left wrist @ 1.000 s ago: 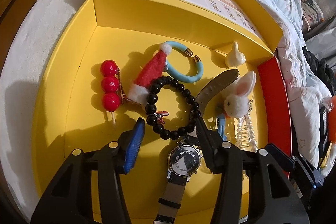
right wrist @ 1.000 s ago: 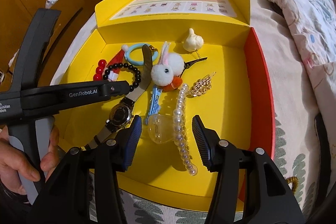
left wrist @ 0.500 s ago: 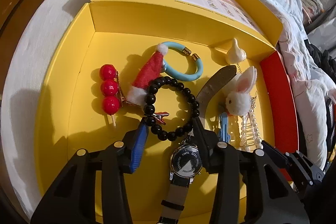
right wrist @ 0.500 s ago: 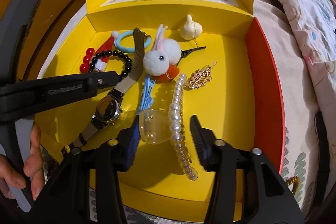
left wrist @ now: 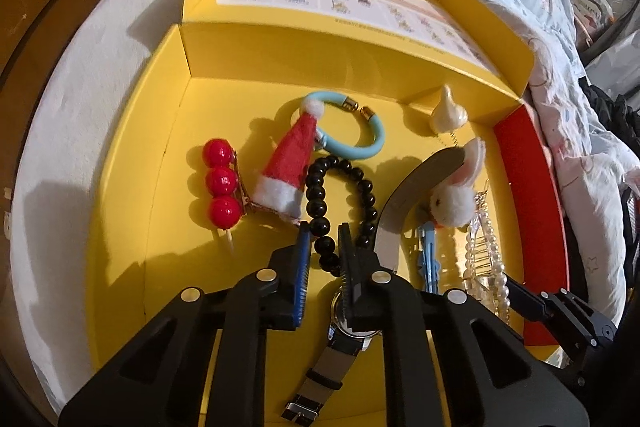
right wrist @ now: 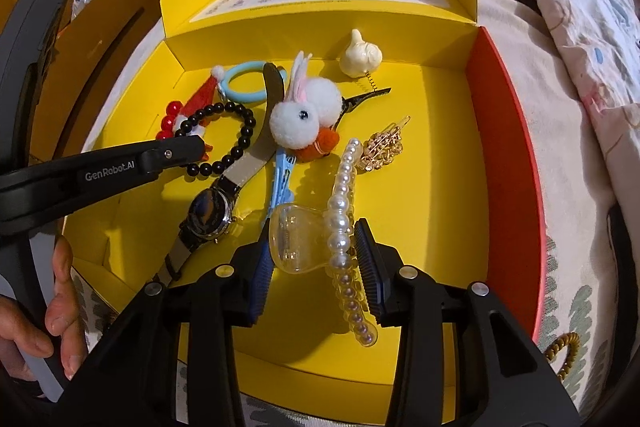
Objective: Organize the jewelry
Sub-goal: 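Grasp the black bead bracelet with left gripper while right grasps pearl claw clip, then carry both held items out of the box and release them on the bedsheet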
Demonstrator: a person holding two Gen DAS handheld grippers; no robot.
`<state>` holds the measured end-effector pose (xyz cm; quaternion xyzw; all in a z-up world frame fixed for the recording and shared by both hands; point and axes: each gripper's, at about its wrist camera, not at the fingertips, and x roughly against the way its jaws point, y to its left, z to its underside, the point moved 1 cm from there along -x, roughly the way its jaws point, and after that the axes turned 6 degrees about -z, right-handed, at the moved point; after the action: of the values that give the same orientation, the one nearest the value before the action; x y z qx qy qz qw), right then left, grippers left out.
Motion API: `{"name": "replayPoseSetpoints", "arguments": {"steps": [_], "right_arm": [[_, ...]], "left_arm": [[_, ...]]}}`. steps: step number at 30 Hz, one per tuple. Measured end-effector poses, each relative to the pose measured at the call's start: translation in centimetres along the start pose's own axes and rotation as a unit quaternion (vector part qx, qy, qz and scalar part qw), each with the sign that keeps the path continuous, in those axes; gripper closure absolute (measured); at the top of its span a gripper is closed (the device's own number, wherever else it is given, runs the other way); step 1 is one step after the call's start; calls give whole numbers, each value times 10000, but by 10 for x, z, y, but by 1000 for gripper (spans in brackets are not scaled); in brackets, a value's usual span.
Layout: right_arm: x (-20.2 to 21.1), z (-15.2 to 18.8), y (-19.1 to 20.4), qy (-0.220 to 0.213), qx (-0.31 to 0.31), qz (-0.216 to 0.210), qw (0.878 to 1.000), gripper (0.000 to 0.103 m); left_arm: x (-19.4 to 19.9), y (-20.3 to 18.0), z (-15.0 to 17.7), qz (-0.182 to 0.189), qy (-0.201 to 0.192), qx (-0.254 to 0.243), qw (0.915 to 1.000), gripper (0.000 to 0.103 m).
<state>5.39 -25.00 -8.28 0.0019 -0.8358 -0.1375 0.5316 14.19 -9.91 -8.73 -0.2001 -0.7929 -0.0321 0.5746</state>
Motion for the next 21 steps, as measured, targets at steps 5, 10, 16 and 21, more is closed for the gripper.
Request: {"name": "replayPoseSetpoints", "arguments": {"steps": [5, 10, 16, 21], "right_arm": [[12, -1, -1, -158, -77, -114, 9998, 63], [20, -2, -7, -235, -236, -228, 9992, 63], [39, -4, -7, -430, -327, -387, 9978, 63], [57, -6, -7, -598, -368, -454, 9965, 63]], "left_arm": [[12, -2, -2, 104, -172, -13, 9998, 93], [28, -8, -7, 181, -402, -29, 9990, 93], [46, -15, -5, 256, -610, -111, 9977, 93], [66, -22, -2, 333, -814, -181, 9960, 93]]}}
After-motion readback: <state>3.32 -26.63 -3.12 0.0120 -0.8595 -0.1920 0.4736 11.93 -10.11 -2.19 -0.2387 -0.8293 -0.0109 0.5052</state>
